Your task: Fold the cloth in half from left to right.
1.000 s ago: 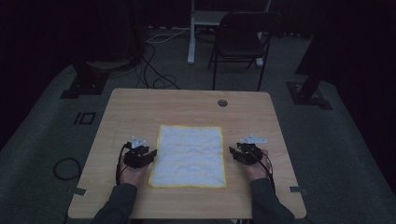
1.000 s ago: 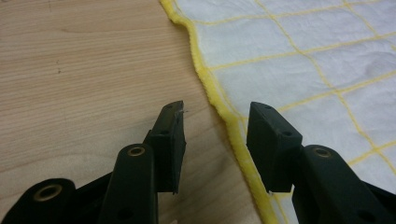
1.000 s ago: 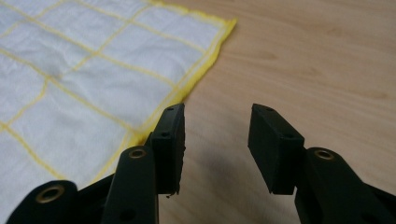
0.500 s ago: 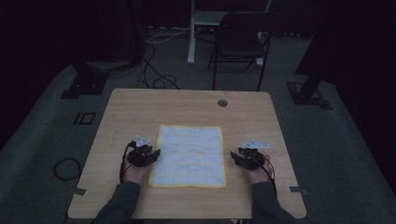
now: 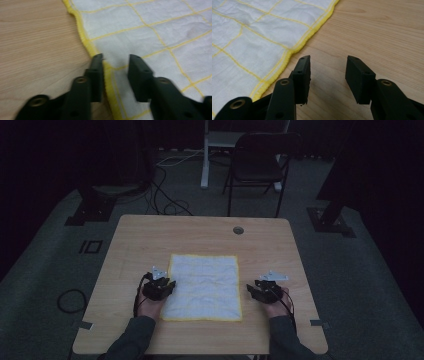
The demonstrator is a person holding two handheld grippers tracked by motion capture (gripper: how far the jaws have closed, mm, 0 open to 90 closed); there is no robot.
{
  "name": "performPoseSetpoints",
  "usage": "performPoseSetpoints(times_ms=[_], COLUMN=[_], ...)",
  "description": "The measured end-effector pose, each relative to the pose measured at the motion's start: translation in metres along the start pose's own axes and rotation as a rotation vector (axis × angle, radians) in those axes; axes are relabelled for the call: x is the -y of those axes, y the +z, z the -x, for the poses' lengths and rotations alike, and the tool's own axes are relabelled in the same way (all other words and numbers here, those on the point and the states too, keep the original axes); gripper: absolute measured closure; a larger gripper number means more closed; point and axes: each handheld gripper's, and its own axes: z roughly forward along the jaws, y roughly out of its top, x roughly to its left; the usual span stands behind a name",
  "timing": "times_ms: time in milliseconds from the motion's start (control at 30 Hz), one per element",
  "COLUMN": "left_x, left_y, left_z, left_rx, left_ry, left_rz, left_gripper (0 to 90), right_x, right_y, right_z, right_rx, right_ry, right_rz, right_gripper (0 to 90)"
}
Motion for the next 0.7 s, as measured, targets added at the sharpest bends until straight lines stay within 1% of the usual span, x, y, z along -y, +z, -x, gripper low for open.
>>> performPoseSetpoints(times_ms=[33, 67, 133, 233, 267, 300, 333, 367, 400, 433, 467, 500, 567, 600, 633, 667, 700], left_x=[0.000, 0.001, 0.001, 0.001, 0.001, 0.001, 0.002, 0.002, 0.003, 0.003, 0.002, 0.002, 0.002, 0.001, 0.001, -0.001, -0.001], left_y=[0.000, 0.000, -0.001, -0.001, -0.002, -0.002, -0.003, -0.003, -0.004, -0.004, -0.004, -0.004, -0.004, -0.006, -0.006, -0.008, -0.008], left_z=[0.000, 0.000, 0.002, 0.000, -0.003, -0.003, -0.006, -0.006, -0.009, -0.009, -0.011, -0.011, -0.012, -0.012, -0.012, -0.012, -0.012], left_rx=[0.010, 0.015, 0.009, 0.015, 0.018, 0.018, 0.022, 0.022, 0.025, 0.025, 0.023, 0.023, 0.030, 0.046, 0.046, 0.060, 0.060], left_ry=[-0.004, 0.001, 0.022, 0.020, 0.007, 0.007, -0.007, -0.007, -0.021, -0.021, -0.036, -0.036, -0.043, -0.055, -0.055, -0.065, -0.065], left_rz=[-0.001, 0.000, 0.000, -0.001, -0.001, -0.001, -0.001, -0.001, -0.001, -0.001, 0.000, 0.000, 0.001, 0.011, 0.011, 0.025, 0.025], left_gripper=[79.9, 84.2, 87.4, 88.4, 88.5, 88.5, 88.6, 88.6, 88.6, 88.6, 88.7, 88.8, 88.8, 88.9, 88.8, 88.8, 88.9], right_x=[0.000, 0.000, 0.000, 0.001, 0.001, 0.001, 0.001, 0.001, 0.001, 0.001, 0.001, 0.001, 0.002, 0.002, 0.002, 0.002, 0.002], right_y=[0.000, 0.000, -0.001, -0.002, -0.003, -0.003, -0.003, -0.003, -0.004, -0.004, -0.004, -0.004, -0.004, -0.004, -0.004, -0.004, -0.004], right_z=[0.000, 0.000, 0.000, 0.001, 0.002, 0.002, 0.003, 0.003, 0.003, 0.003, 0.004, 0.004, 0.004, 0.004, 0.004, 0.005, 0.005], right_rx=[-0.001, -0.002, -0.004, -0.003, -0.002, -0.002, -0.002, -0.002, -0.002, -0.002, -0.002, -0.002, -0.001, -0.001, -0.001, 0.000, 0.000], right_ry=[-0.002, 0.000, 0.001, 0.006, 0.010, 0.010, 0.013, 0.013, 0.017, 0.017, 0.020, 0.020, 0.020, 0.023, 0.023, 0.026, 0.027], right_rz=[0.002, 0.003, 0.005, 0.008, 0.011, 0.011, 0.013, 0.013, 0.013, 0.013, 0.012, 0.011, 0.011, 0.012, 0.012, 0.011, 0.009], right_gripper=[55.4, 55.5, 55.4, 55.5, 55.5, 55.5, 55.5, 55.5, 55.5, 55.5, 55.5, 55.5, 55.4, 55.4, 55.4, 55.5, 55.4])
